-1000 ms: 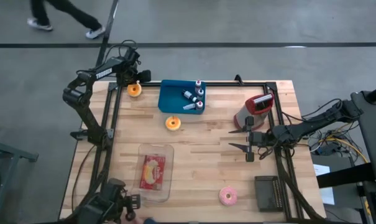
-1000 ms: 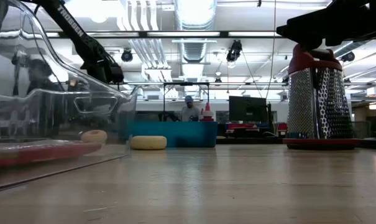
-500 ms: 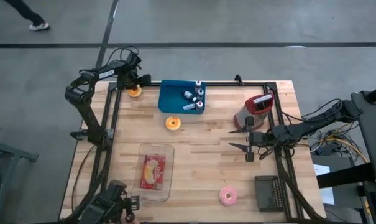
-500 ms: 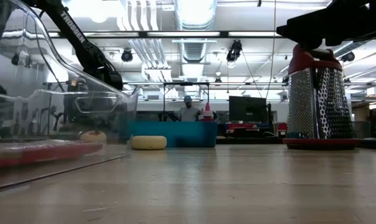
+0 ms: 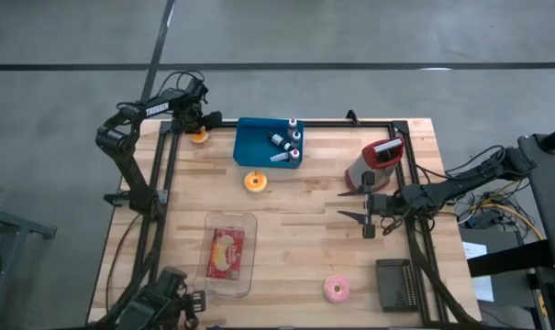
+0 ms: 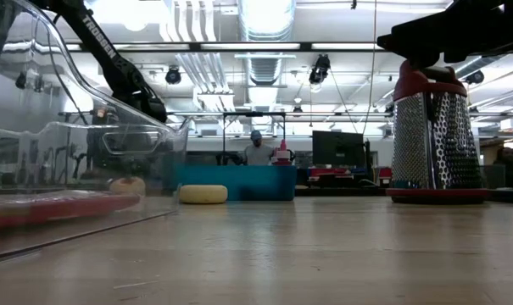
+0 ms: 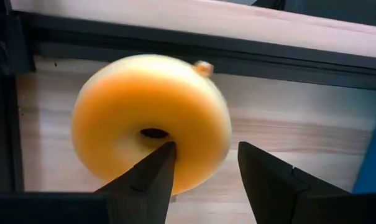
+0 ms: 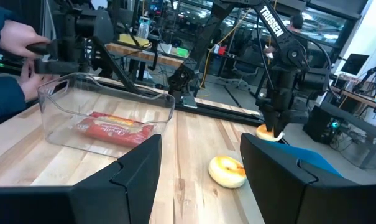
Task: Pick & Place Food Item
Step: Put the top yellow black donut into the black bin
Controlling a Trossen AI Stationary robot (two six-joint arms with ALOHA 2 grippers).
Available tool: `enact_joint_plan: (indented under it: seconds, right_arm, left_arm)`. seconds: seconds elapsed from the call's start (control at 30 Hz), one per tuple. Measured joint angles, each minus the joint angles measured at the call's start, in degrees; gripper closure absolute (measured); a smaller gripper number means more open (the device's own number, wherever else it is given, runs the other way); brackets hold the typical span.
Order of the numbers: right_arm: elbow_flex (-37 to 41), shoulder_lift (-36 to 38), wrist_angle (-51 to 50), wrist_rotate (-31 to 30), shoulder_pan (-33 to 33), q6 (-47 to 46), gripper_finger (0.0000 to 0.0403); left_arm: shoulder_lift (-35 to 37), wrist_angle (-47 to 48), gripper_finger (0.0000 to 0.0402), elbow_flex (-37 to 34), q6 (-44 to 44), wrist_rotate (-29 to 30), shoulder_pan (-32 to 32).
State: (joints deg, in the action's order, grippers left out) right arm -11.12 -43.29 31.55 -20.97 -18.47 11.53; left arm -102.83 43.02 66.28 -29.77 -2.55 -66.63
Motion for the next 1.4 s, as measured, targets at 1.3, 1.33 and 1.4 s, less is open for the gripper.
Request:
enact_joint_plan:
  seconds: [1.3, 1.33, 1.4]
  right_arm:
    - [-0.01, 0.0, 0.0, 0.02, -0.01, 0.0, 0.0186]
    - [-0.01, 0.0, 0.0, 0.02, 0.0, 0.0, 0.0186]
    - [-0.01, 0.0, 0.0, 0.02, -0.01, 0.0, 0.0186]
  left_arm:
    - [2.12, 2.24, 0.0364, 0.13, -2.18, -2.36, 0.07]
    - [2.81, 2.28, 0.0364, 0.13, -2.19, -2.85, 0.18]
    - [4.5, 2.51, 0.0363, 0.13, -2.24, -3.0, 0.5]
